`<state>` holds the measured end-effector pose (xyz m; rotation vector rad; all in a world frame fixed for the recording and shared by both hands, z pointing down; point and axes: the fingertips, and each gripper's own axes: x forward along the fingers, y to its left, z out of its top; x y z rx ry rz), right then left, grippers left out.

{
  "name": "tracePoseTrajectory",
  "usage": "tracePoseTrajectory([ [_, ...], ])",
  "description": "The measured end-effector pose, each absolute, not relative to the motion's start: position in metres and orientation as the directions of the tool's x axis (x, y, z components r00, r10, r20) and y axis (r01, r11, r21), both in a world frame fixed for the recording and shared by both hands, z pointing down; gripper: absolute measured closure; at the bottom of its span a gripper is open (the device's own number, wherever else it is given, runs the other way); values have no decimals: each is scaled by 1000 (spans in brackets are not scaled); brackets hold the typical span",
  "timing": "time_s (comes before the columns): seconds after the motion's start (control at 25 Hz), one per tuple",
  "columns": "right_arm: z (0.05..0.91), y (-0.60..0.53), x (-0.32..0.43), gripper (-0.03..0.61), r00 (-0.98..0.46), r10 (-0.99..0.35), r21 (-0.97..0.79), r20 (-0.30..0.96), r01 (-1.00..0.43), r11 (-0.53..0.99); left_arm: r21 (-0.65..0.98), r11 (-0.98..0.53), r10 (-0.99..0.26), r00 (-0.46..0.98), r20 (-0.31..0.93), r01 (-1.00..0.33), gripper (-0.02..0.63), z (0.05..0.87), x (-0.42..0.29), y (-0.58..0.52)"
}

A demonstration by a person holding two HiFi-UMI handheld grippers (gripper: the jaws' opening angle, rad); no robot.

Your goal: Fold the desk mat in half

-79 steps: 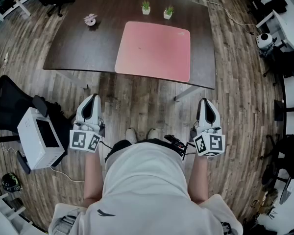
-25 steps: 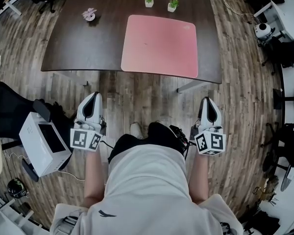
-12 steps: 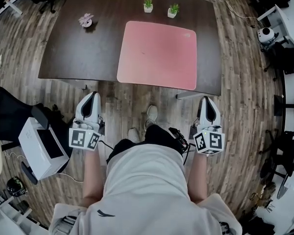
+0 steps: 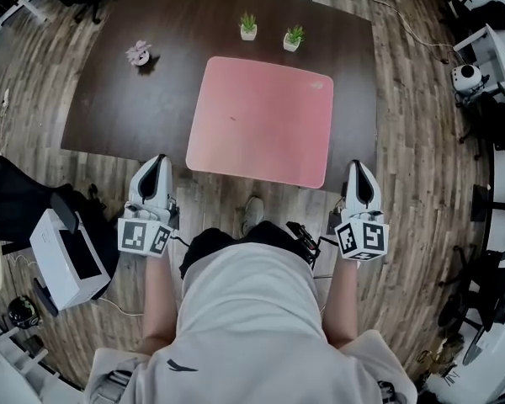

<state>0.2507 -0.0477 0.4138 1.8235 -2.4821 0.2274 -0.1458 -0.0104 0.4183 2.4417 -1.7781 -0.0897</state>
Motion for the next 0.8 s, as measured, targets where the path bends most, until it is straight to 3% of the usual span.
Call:
tracePoseTrajectory([
  [0.8, 423, -128, 241, 577, -269, -949, -48, 165, -963, 265, 128, -291, -953, 299, 47, -948, 614, 426, -175, -95],
])
